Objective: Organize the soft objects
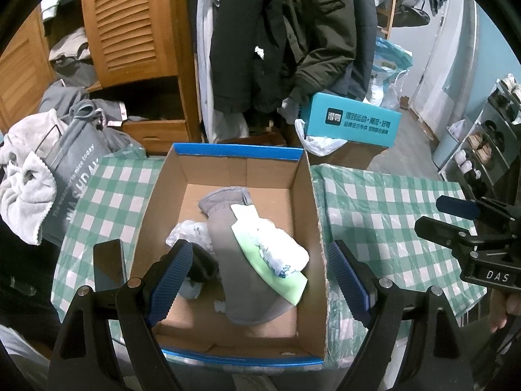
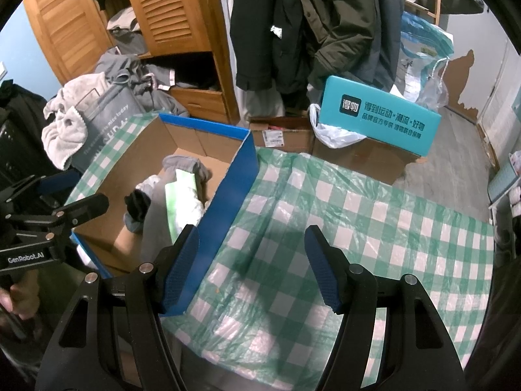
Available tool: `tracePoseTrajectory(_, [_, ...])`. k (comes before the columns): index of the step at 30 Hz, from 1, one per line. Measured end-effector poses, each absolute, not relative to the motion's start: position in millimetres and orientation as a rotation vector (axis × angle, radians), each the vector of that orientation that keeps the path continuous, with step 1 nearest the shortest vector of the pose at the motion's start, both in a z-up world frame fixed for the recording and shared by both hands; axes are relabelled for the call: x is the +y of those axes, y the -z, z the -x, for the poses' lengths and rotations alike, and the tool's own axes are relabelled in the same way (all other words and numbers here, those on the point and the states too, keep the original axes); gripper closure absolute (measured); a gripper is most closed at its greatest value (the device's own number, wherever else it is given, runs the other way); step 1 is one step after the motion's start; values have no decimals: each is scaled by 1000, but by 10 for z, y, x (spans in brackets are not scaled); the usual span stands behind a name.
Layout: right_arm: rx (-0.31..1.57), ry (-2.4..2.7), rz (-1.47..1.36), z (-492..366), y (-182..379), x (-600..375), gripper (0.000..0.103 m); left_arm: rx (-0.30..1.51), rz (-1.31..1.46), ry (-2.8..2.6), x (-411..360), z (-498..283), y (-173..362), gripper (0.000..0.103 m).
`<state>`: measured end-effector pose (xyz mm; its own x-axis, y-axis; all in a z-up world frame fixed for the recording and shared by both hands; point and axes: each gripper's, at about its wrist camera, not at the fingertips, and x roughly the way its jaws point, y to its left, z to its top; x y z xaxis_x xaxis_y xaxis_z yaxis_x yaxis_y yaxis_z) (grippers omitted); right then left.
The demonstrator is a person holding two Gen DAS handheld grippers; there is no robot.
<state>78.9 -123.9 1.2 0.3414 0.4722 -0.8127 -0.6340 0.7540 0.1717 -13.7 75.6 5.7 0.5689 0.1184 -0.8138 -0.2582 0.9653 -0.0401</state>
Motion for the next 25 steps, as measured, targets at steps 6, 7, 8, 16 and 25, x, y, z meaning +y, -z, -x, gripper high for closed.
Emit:
tracePoseTrajectory(6, [986, -724, 186, -789, -13, -1235, 36, 940, 156, -220, 756, 132, -66, 16])
tracePoseTrajectory(7, [986, -724, 186, -792, -12, -1240, 36, 941, 155, -220, 756, 130, -67, 16])
tracePoseTrajectory(8, [986, -724, 186, -794, -12, -1246, 36, 941, 155, -221, 752, 134, -66, 16])
tracePoseTrajectory(16, [986, -724, 188, -792, -16, -1238, 36, 953, 158, -224, 770, 118, -60, 16])
tracePoseTrajectory(25, [987, -725, 188, -798, -16, -1244, 36, 950, 145, -219, 762, 98, -58, 16])
